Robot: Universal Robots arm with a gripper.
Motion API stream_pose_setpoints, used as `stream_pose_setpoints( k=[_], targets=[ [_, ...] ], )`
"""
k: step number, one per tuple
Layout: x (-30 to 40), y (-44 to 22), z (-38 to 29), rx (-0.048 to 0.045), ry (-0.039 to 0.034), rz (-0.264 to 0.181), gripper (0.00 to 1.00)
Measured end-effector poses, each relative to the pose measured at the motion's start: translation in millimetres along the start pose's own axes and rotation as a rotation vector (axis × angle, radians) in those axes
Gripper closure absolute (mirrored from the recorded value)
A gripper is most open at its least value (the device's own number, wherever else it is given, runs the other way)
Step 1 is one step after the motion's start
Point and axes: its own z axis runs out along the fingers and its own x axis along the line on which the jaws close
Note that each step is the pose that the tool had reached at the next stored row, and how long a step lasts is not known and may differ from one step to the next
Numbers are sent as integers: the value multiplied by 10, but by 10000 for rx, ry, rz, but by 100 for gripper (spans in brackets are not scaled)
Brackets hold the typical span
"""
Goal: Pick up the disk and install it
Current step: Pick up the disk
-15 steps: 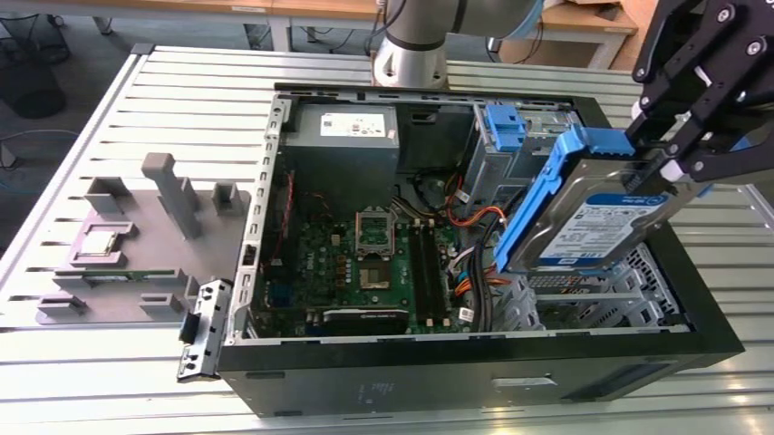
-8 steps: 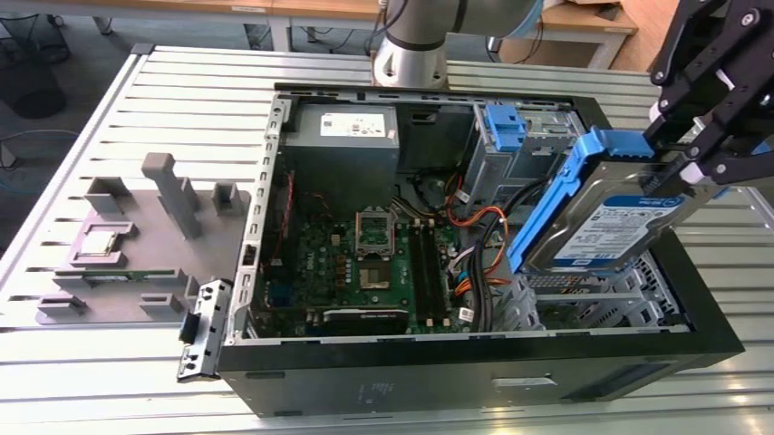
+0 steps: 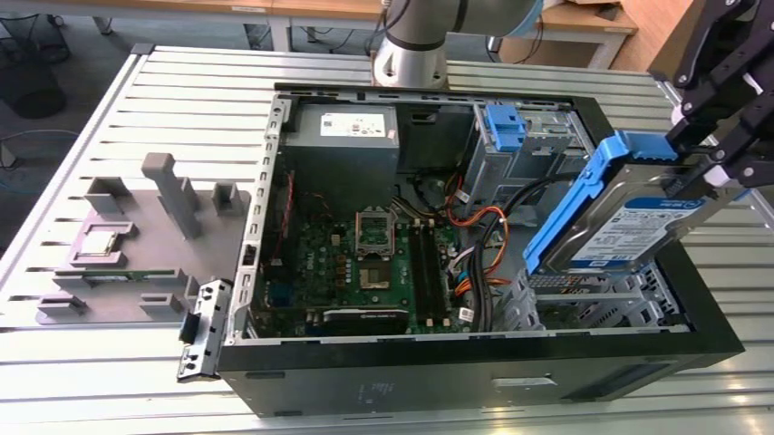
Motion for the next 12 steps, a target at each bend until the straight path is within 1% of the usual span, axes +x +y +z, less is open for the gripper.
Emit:
stream_pose_setpoints(
  k=[2, 4, 8, 12],
  targets=[
    [2, -29, 1, 0, 0, 1, 65],
    [4, -43, 8, 0, -2, 0, 65],
    [13, -59, 34, 1, 0, 0, 65],
    [15, -63, 41, 1, 2, 1, 65]
  ],
)
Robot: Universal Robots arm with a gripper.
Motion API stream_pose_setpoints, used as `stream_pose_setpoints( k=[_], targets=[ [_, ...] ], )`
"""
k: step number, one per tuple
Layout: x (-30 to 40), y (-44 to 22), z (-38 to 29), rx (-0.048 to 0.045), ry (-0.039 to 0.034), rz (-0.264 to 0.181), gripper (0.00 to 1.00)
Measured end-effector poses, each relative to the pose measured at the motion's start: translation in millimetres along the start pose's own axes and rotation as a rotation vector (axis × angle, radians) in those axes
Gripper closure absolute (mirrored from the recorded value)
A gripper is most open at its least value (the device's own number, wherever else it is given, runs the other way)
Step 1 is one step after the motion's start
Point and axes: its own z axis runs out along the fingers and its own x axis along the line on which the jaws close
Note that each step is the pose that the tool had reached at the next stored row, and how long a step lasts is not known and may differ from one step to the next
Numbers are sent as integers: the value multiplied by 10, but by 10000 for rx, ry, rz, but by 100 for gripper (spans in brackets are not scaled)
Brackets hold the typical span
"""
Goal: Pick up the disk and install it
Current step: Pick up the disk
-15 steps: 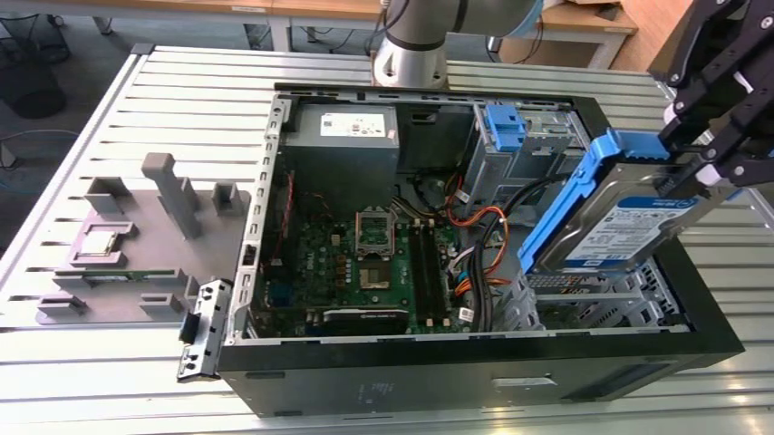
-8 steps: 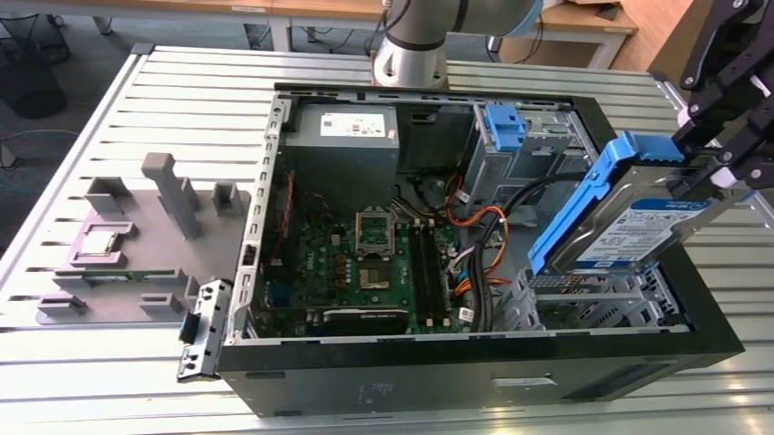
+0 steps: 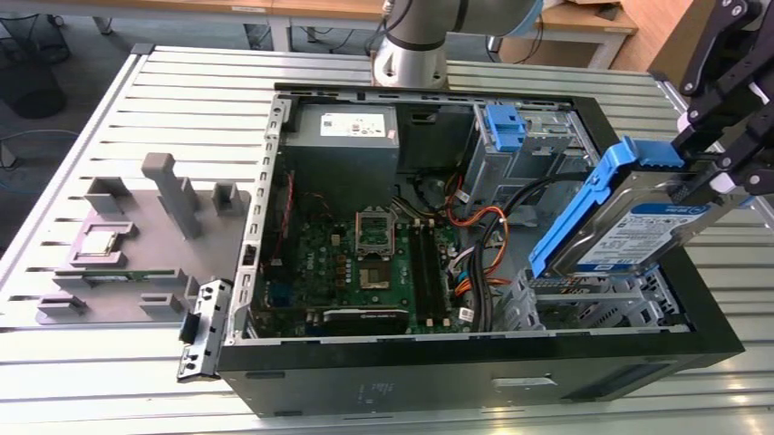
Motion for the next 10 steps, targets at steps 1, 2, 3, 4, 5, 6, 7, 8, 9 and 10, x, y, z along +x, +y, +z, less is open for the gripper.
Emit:
stream_pose_setpoints(
  k=[1, 2, 3, 4, 5, 6, 7, 8, 9, 10],
  targets=[
    [0, 0, 1, 0, -1, -1, 65],
    [0, 0, 2, 0, -2, -1, 65],
    [0, 0, 2, 0, -2, -1, 65],
    [0, 0, 2, 0, -2, -1, 65],
    [0, 0, 2, 0, -2, 0, 65],
    [0, 0, 1, 0, -2, 0, 65],
    [0, 0, 2, 0, -3, 0, 65],
    [0, 0, 3, 0, -4, 0, 65],
    [1, -1, 8, 0, -4, -1, 65],
    [1, -1, 12, 0, 0, 0, 65]
  ],
)
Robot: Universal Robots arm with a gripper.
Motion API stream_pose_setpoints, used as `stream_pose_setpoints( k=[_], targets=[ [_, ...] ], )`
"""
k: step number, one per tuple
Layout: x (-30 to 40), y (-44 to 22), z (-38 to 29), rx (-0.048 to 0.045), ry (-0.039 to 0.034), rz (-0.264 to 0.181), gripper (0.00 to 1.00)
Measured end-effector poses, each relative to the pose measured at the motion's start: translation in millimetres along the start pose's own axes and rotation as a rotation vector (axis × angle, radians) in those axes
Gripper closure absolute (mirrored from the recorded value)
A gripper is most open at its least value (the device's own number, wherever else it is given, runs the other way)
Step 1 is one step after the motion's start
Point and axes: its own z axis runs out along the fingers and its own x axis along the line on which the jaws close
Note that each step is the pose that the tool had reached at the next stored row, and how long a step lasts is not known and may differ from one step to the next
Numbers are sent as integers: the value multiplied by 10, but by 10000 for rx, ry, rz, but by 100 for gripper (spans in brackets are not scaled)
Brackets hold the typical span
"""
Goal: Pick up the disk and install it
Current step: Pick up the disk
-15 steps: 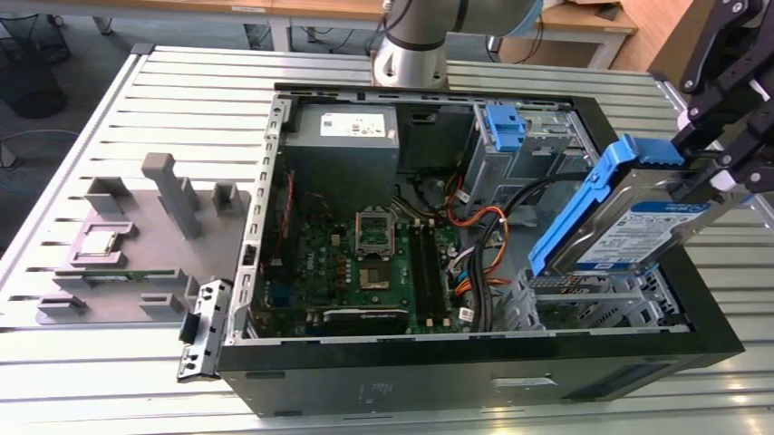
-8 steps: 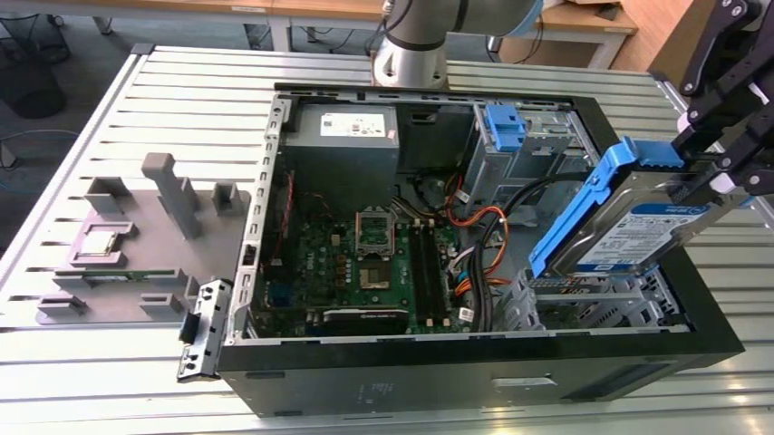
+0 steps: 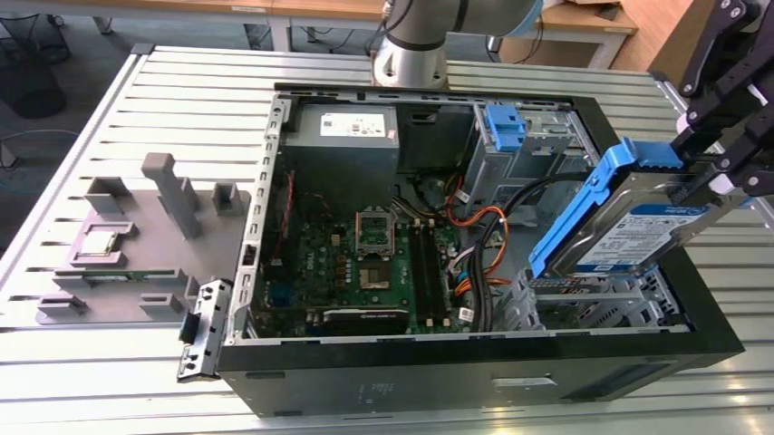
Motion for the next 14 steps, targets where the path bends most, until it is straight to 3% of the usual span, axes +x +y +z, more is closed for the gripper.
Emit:
stream_pose_setpoints(
  k=[14],
  targets=[
    [9, -75, 56, 37, -16, 451, 65]
  ],
)
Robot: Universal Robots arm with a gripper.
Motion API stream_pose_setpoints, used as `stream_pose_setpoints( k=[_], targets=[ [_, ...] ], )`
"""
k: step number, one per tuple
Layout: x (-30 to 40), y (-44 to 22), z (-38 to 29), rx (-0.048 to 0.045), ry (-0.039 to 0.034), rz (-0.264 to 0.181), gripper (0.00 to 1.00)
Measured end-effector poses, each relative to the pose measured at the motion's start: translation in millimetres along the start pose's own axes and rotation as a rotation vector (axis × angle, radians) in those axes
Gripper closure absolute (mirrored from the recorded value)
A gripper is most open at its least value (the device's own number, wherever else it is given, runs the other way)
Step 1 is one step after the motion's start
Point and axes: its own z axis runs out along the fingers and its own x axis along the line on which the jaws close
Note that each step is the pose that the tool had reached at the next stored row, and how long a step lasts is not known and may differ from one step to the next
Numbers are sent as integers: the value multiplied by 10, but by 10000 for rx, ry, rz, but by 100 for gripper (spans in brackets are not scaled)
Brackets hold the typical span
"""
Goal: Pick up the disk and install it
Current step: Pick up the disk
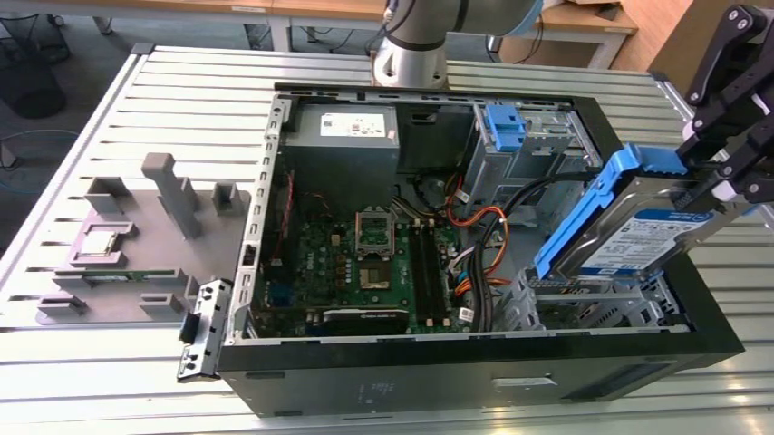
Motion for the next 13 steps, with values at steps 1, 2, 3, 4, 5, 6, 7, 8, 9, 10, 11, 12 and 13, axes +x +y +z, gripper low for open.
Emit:
stream_pose_setpoints(
  k=[1, 2, 3, 4, 5, 6, 7, 8, 9, 10, 11, 12, 13],
  targets=[
    [3, -1, 4, 0, 0, -1, 65],
    [5, -1, 7, 0, 1, -1, 65],
    [5, -1, 10, 0, 2, -6, 65],
    [6, -2, 13, -1, 3, -20, 65],
    [6, -2, 15, -3, 4, -36, 65],
    [7, -2, 17, -4, 4, -54, 65],
    [7, -2, 20, -6, 4, -76, 65],
    [7, -2, 23, -8, 5, -99, 65],
    [7, -2, 23, -9, 7, -111, 65],
    [7, -2, 25, -10, 7, -114, 65],
    [7, -2, 28, -9, 6, -118, 65],
    [8, -2, 32, -10, 6, -122, 65],
    [8, -3, 36, -10, 4, -128, 65]
  ],
)
